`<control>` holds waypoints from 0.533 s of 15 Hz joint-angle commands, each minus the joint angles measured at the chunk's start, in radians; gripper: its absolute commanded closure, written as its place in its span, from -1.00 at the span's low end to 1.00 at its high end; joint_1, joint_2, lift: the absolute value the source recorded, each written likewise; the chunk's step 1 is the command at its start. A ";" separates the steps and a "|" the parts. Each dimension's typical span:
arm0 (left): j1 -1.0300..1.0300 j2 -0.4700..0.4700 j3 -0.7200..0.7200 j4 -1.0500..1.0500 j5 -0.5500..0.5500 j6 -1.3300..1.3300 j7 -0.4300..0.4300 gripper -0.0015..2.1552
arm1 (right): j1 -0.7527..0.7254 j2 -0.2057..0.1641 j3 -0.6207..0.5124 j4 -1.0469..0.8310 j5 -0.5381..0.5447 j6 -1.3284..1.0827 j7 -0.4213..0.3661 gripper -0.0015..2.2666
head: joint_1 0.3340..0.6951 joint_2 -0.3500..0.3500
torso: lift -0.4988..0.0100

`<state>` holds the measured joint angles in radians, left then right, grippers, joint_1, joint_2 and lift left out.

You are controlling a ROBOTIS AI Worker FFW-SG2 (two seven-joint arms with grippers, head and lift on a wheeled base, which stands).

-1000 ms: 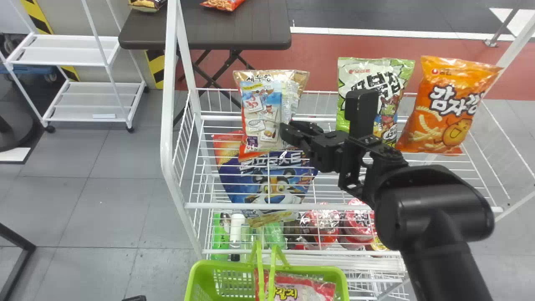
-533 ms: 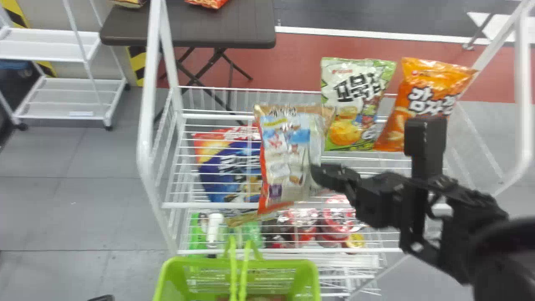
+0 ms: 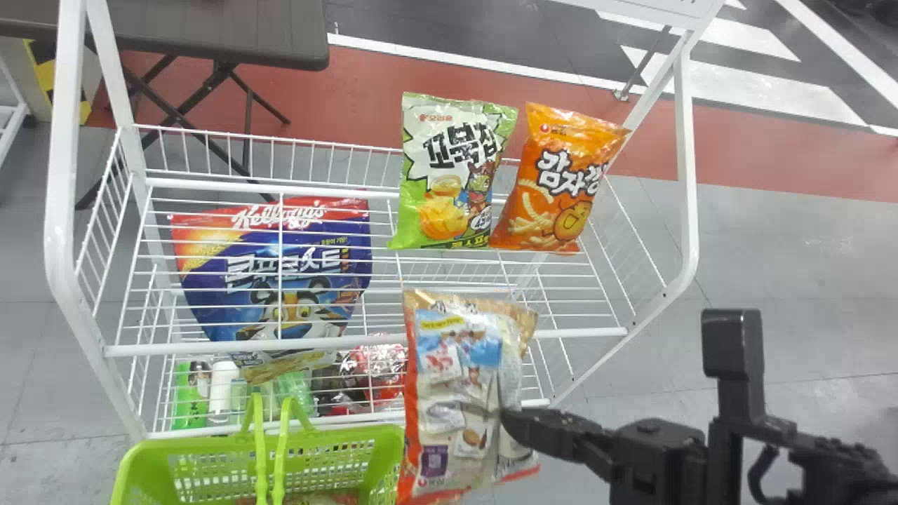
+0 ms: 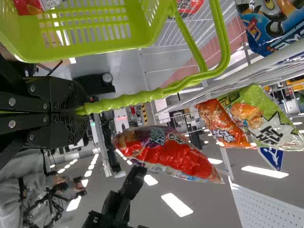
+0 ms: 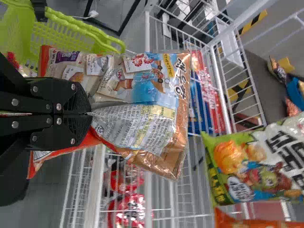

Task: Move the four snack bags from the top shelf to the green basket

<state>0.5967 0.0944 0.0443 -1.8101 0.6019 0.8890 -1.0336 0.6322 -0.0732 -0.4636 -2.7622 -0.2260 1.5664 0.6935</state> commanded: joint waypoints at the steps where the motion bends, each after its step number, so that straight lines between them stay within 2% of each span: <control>1: 0.000 -0.001 -0.011 -0.002 -0.002 0.000 0.000 0.54 | 0.061 0.018 0.077 0.064 0.054 0.006 -0.006 0.96 | 1.00 -1.00 | 0.96; 6: 0.014 0.001 -0.014 -0.012 -0.002 0.000 -0.005 0.54 | 0.083 0.016 0.256 0.240 0.142 0.006 -0.040 0.96 | 1.00 -1.00 | 0.96; 8: 0.017 0.001 -0.015 -0.014 -0.002 -0.003 -0.006 0.54 | 0.069 0.018 0.313 0.303 0.160 -0.067 -0.054 0.96 | 1.00 -1.00 | 0.96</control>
<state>0.6113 0.0949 0.0305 -1.8225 0.5997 0.8890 -1.0401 0.7101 -0.0558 -0.1869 -2.4996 -0.0781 1.5371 0.6424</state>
